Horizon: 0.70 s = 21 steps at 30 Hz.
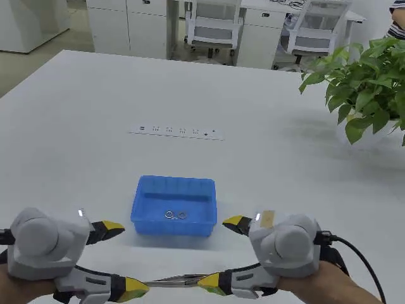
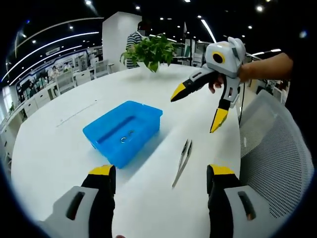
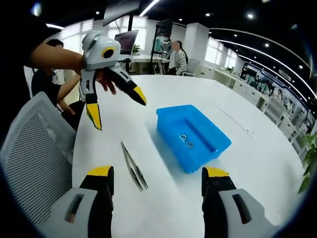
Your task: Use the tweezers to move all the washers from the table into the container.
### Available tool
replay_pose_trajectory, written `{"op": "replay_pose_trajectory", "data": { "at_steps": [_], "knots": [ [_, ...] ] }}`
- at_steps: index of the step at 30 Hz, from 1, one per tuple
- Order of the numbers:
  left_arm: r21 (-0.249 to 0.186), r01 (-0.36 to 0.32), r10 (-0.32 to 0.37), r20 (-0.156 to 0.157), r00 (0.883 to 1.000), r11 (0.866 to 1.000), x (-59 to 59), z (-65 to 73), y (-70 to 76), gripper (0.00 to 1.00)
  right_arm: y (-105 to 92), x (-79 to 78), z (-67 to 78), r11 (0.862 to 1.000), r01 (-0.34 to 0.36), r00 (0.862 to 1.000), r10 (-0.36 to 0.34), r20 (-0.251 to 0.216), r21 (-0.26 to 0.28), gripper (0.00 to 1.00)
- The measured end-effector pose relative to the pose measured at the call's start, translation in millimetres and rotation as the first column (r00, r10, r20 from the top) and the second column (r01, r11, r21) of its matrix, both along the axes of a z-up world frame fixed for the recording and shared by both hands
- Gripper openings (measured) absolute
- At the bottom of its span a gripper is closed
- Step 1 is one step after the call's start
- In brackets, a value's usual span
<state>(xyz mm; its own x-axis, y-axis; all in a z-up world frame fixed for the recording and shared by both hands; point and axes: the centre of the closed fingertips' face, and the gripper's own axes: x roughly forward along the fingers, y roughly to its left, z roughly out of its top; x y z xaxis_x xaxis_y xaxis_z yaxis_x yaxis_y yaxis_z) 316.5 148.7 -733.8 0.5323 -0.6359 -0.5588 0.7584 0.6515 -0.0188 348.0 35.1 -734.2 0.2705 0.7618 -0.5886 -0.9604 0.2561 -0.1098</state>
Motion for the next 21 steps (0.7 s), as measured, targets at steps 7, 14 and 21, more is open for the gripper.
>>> {"op": "replay_pose_trajectory", "data": {
  "at_steps": [7, 14, 21],
  "knots": [
    [-0.058, -0.048, 0.051, 0.054, 0.997, 0.997, -2.1, 16.6, 2.9, 0.93, -20.8, -3.2, 8.0, 0.997, 0.058, 0.998, -0.057, -0.017, 0.052, 0.88],
    [-0.079, -0.055, 0.060, 0.071, 0.996, 0.995, -6.9, 20.3, 4.9, 0.99, -32.1, -9.6, 8.9, 0.992, 0.094, 0.995, -0.092, -0.031, 0.080, 1.00],
    [-0.087, -0.054, 0.061, 0.073, 0.995, 0.995, -10.2, 21.3, 5.9, 0.99, -37.9, -10.2, 8.4, 0.989, 0.111, 0.993, -0.108, -0.036, 0.093, 1.00]
  ]
}}
